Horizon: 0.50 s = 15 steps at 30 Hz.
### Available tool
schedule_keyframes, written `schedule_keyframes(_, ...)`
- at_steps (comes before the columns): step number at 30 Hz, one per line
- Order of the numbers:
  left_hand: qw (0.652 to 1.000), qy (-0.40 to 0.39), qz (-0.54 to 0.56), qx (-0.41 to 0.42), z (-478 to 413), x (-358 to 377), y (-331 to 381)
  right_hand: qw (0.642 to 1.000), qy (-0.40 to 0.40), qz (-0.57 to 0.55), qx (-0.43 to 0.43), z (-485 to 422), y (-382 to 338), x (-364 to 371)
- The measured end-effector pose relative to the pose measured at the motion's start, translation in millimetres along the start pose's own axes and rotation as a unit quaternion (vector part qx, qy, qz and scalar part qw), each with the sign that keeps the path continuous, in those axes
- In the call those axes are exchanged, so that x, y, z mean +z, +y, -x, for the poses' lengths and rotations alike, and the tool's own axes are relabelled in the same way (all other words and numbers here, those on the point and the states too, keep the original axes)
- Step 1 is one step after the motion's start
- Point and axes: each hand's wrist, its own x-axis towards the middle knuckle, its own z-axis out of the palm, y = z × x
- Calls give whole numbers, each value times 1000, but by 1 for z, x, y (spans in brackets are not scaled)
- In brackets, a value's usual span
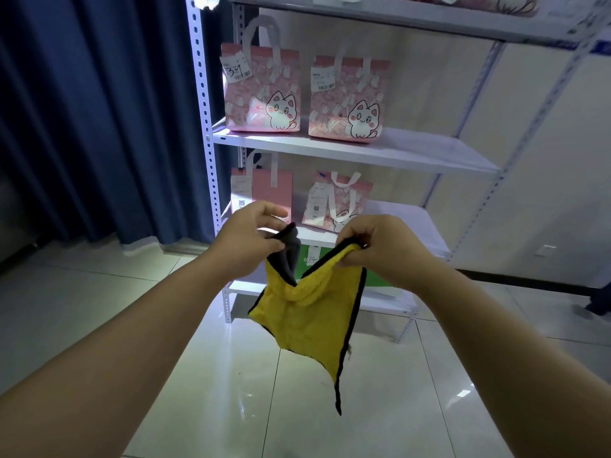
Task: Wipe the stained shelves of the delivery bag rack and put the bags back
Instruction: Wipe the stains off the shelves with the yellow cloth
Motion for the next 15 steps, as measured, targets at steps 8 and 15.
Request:
schedule_keyframes(8, 996, -33, 10, 88, -6, 10, 30, 999, 30, -33, -19, -10, -11, 9)
schedule_keyframes(15, 967, -9, -151, 208, -7, 15, 24, 994, 91, -63, 3, -7, -6, 6)
